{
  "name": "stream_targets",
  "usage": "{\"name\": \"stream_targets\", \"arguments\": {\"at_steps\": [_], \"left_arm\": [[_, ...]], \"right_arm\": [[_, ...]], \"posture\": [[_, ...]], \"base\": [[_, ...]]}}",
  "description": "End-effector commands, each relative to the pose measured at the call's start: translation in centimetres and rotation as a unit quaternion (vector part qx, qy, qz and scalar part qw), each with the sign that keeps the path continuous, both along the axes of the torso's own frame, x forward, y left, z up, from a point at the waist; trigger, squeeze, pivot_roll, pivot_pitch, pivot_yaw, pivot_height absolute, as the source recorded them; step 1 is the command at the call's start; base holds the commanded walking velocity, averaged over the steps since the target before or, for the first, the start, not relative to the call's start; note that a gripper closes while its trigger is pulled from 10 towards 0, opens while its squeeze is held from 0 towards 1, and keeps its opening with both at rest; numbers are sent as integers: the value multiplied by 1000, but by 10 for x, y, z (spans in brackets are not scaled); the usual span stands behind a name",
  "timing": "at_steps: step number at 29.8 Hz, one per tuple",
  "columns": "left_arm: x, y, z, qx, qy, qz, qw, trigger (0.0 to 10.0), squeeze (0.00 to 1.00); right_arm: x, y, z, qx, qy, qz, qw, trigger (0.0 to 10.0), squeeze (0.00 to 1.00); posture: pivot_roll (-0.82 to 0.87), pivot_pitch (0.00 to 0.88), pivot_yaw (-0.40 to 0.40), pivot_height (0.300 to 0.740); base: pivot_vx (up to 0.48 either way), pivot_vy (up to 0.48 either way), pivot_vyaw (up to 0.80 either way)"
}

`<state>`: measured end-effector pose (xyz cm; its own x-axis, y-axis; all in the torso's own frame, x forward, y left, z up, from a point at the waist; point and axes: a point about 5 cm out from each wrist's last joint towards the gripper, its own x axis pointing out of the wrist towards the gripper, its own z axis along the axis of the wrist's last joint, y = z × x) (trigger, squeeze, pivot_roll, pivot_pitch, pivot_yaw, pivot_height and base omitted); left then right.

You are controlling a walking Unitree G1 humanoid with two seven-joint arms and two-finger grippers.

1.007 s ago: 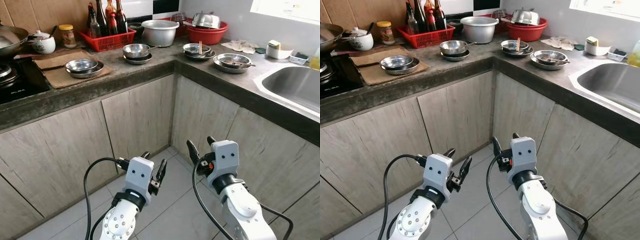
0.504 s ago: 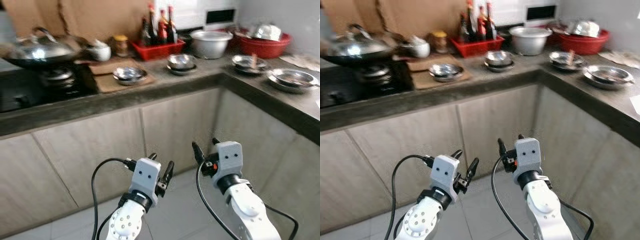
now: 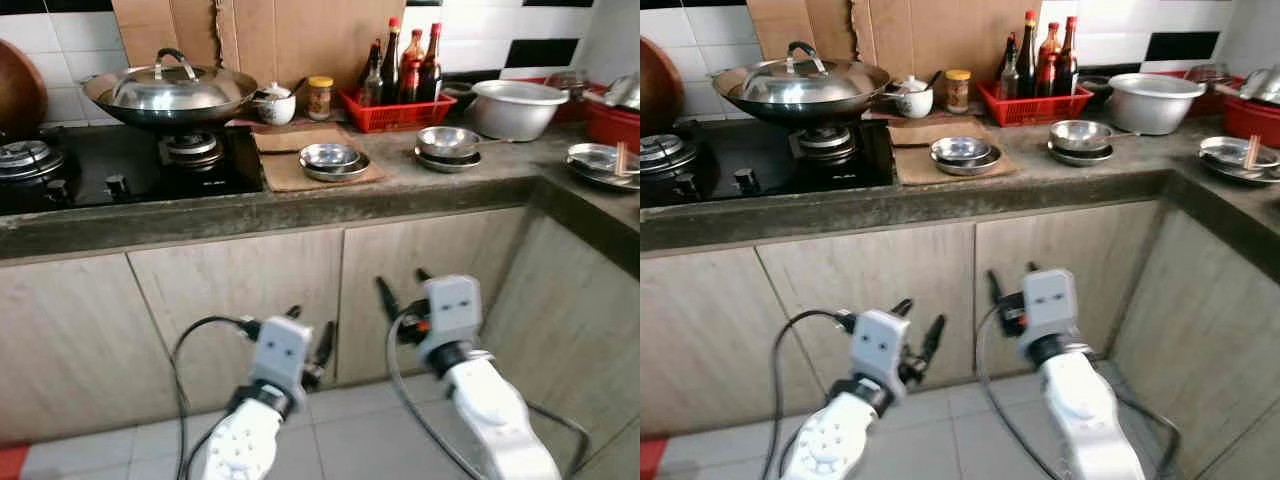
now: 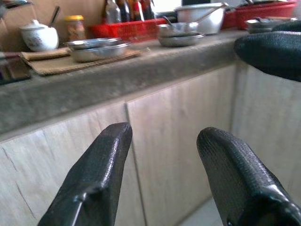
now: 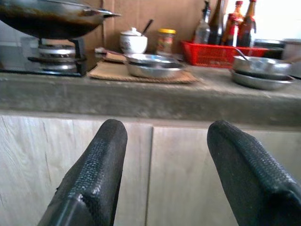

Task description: Kitchen organization

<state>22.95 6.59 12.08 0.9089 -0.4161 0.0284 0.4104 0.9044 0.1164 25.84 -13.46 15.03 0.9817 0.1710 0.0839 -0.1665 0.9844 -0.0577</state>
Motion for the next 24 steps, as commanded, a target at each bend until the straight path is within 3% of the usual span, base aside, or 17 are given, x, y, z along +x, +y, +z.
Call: {"name": "stream_targets", "arguments": {"at_steps": [1,10,24], "left_arm": [[2,6,1,6,-4,9,1000,10000,0],[5,9,3,7,-9,14,1000,10000,0],[10,12,7,8,-16,21,1000,10000,0]], "right_arm": [[1,8,4,7,-10,11,1000,10000,0],[6,7,9,16,-17,7,1000,10000,0],[27,7,28,12,-47,7,999,10000,0]], "posture": [[7,0,-53,740],[9,0,-55,740],[16,0,-58,740]], "base": [[349,0,0],[348,0,0],[351,0,0]]}}
